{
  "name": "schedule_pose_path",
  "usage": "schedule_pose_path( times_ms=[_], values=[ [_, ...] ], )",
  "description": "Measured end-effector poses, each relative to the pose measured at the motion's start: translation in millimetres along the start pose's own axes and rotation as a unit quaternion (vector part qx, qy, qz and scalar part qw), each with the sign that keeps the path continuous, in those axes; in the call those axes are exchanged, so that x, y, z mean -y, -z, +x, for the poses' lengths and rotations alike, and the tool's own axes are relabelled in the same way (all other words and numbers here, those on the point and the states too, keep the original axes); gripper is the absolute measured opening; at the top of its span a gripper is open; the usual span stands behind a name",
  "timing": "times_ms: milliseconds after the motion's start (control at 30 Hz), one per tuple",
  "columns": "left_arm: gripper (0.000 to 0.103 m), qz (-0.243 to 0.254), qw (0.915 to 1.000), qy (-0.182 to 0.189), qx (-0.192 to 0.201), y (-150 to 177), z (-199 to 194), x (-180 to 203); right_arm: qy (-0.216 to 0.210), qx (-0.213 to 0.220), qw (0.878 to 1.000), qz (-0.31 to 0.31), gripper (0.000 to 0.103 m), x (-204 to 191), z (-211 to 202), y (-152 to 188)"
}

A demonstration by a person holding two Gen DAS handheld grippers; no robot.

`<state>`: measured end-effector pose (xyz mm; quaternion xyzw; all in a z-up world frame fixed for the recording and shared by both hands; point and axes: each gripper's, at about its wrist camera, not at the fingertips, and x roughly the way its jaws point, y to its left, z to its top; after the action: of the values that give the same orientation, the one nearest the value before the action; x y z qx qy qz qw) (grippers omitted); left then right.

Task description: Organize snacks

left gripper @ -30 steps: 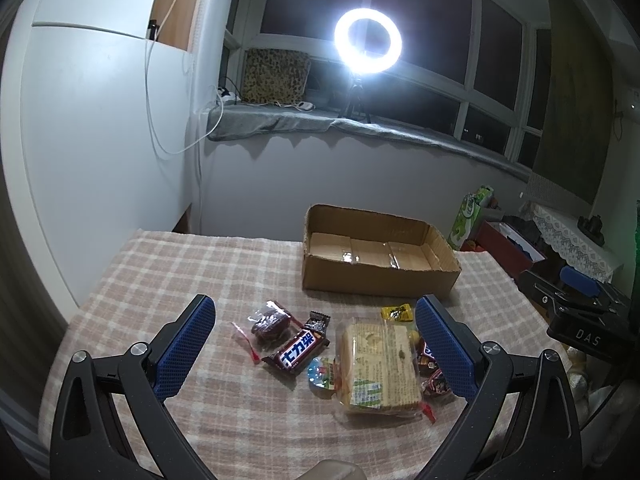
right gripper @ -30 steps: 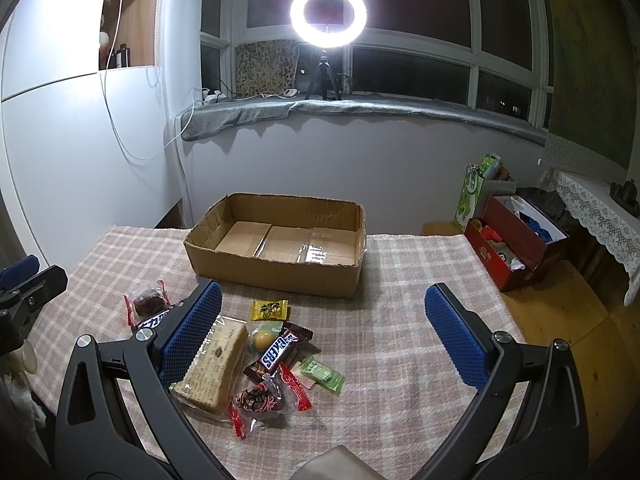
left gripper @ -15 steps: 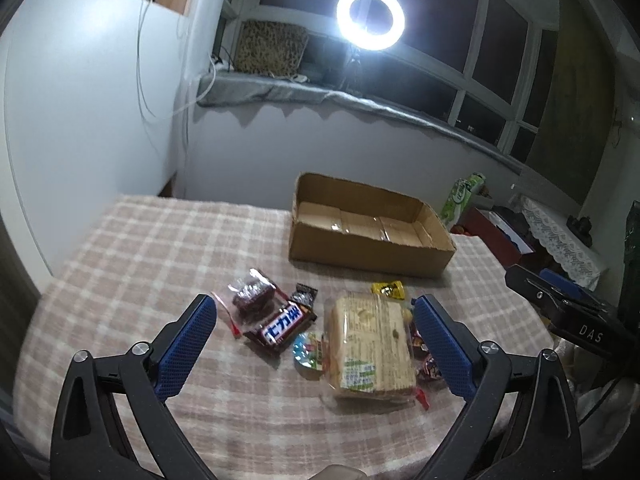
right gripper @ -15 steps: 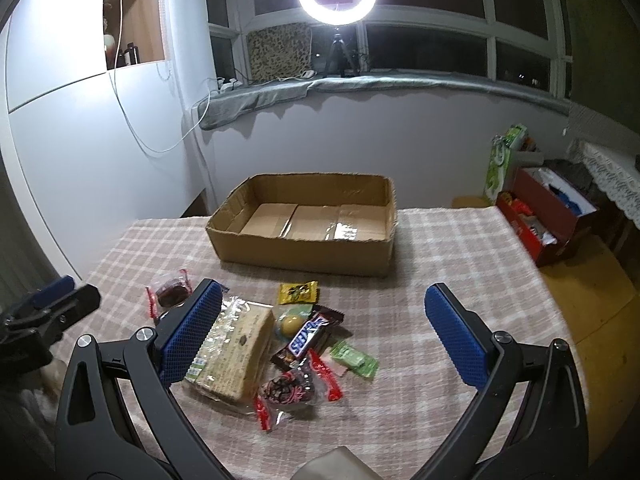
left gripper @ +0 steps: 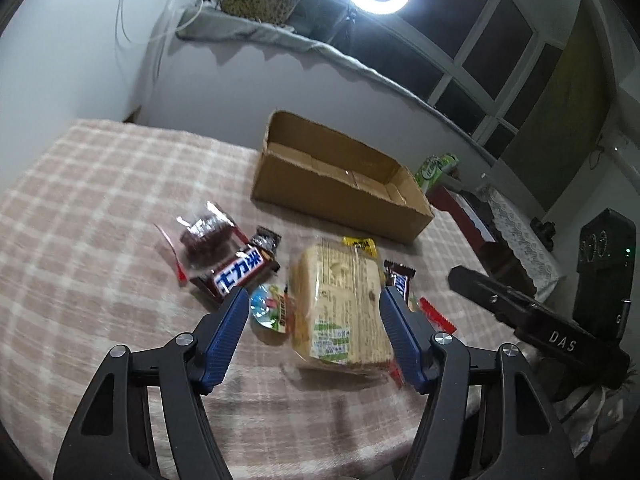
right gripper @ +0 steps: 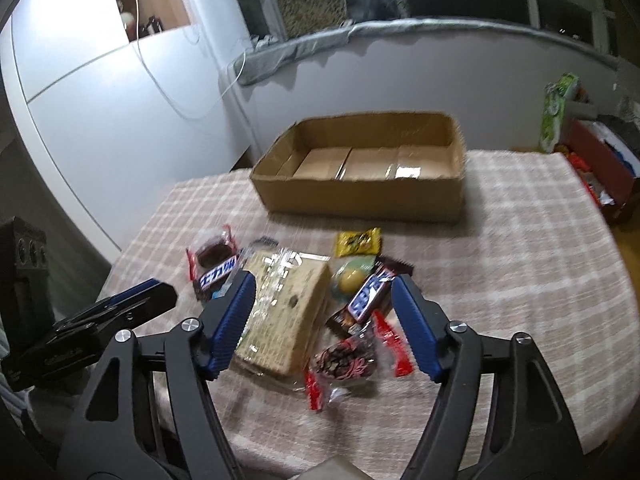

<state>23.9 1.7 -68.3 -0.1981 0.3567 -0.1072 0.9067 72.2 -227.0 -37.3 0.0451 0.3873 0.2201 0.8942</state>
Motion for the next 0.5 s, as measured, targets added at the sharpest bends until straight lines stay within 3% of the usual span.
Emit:
schedule_pose_path(
  times_ms=[67,133,500],
  values=[
    [0.065,-0.003,0.9999,0.009,-0.007,2,5,-1,-0.014,-0.018,1.0,0.002,0.066,0,10,2],
    [0.054,-0.009,0.9996,0.019,-0.017,4,11,-3,-0.022,-0.033,0.999,0.002,0.062,-2,19,4],
    [0.043,-0.016,0.9982,0.041,-0.04,9,29,-8,-0.061,-0.09,0.994,0.022,0.05,-1,59,14]
  ],
)
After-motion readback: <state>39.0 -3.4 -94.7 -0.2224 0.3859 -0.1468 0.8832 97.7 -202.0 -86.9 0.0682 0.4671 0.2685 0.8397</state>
